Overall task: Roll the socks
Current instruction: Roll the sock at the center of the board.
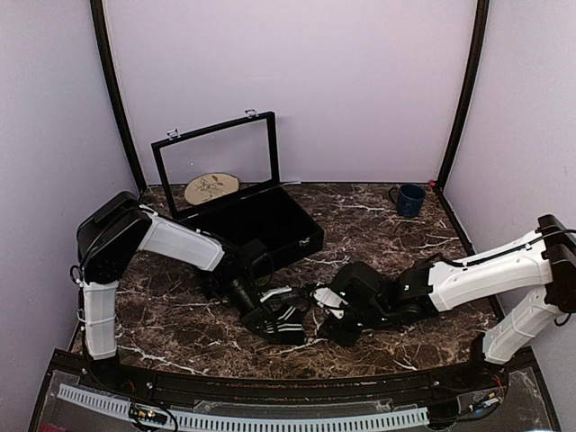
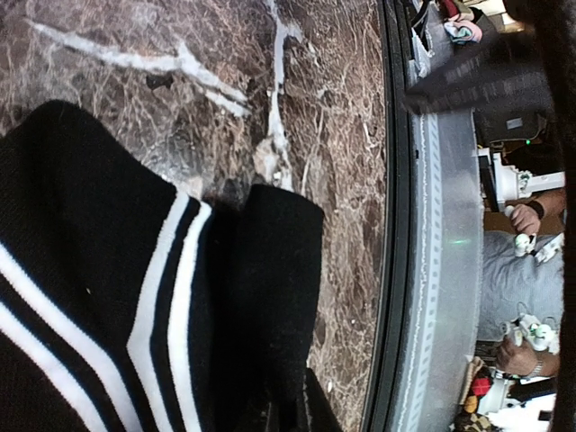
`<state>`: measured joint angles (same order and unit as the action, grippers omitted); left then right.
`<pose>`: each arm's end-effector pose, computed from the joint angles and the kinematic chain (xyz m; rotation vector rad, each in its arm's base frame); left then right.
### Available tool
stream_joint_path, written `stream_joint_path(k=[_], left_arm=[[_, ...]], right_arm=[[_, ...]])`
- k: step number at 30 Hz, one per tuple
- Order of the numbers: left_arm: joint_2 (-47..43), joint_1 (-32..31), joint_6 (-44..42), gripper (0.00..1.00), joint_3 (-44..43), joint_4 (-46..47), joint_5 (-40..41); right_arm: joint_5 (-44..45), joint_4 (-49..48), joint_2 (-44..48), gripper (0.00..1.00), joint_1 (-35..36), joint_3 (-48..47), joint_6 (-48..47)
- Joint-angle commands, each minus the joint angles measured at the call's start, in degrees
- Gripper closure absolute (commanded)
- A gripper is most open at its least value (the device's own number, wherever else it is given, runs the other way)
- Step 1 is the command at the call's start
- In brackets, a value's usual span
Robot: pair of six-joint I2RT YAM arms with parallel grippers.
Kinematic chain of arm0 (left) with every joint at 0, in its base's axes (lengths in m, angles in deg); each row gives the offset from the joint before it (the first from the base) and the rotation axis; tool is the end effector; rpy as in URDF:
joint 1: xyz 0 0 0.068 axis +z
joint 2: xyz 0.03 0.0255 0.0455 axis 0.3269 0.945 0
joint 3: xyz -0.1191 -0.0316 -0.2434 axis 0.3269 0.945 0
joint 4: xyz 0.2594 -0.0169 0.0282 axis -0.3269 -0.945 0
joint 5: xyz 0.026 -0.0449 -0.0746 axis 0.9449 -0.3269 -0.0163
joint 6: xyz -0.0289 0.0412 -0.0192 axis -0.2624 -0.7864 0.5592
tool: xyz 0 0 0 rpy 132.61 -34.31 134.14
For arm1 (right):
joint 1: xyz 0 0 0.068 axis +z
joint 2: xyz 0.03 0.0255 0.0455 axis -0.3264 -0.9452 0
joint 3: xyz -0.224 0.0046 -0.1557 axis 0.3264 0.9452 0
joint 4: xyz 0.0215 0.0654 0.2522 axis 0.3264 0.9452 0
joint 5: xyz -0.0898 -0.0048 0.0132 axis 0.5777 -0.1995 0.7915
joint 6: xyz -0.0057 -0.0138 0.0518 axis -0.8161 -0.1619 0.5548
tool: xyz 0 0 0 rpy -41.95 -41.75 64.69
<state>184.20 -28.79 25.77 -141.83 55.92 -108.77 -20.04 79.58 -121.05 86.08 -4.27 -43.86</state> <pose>0.2238 -0.2896 0.1075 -1.5817 -2.2550 1.3955 0.1144 0.2627 0.1751 -1.1773 2.2826 0.4413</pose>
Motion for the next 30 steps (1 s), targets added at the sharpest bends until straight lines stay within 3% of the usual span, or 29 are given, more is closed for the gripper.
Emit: stream_joint_path(k=[1, 10, 30], left_arm=[[1.6, 1.0, -2.1, 0.92, -2.4, -6.4, -5.0], [4.1, 2.3, -5.6, 0.92, -5.3, -12.6, -7.5], [5.3, 3.6, -6.8, 0.93, -4.3, -14.4, -11.7]], right_arm=[[10.1, -3.2, 0.5, 0.51, 6.4, 0.2, -5.7], [15.7, -4.9, -9.3, 0.52, 13.8, -6.0, -14.6], [16.6, -7.6, -20.1, 0.54, 14.4, -12.8, -23.1]])
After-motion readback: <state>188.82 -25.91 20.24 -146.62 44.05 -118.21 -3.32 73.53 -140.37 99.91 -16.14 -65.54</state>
